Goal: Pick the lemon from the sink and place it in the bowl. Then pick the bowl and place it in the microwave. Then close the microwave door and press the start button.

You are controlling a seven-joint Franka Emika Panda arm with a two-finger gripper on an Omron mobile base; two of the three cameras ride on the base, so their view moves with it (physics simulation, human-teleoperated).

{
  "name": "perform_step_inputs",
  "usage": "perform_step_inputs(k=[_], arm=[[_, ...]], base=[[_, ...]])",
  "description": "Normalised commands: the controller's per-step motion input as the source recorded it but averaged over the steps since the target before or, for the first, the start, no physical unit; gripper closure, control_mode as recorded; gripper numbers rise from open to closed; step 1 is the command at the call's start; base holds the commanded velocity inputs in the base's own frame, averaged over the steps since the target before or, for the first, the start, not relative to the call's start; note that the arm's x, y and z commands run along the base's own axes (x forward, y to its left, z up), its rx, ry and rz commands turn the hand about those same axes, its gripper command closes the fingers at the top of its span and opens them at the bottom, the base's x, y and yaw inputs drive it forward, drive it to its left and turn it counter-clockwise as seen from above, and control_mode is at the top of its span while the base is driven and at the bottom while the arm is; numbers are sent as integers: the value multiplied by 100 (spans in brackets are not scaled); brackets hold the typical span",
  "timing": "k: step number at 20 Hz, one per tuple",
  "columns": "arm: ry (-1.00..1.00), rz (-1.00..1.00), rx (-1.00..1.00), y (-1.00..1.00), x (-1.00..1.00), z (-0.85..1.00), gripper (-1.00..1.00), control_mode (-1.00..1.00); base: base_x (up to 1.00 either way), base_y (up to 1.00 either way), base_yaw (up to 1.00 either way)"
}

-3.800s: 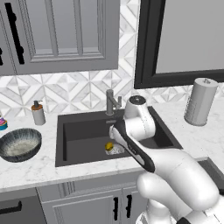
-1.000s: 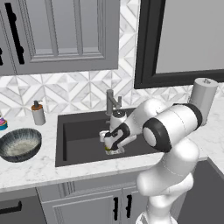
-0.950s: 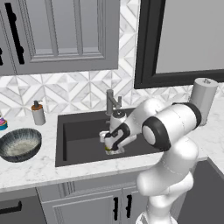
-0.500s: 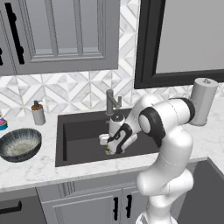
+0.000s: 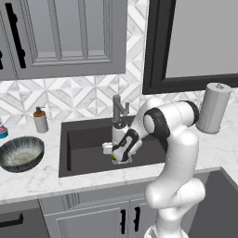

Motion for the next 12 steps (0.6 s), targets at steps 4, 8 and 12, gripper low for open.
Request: perform_step_inputs(k=[4,8,12], arm=[[8,-2,0,0,27,-18,-100,-100],[1,0,0,0,31,-25,-100,-100],[0,0,0,0,29,-18,-100,-100]], base=[[0,0,0],[0,0,0],[0,0,0]])
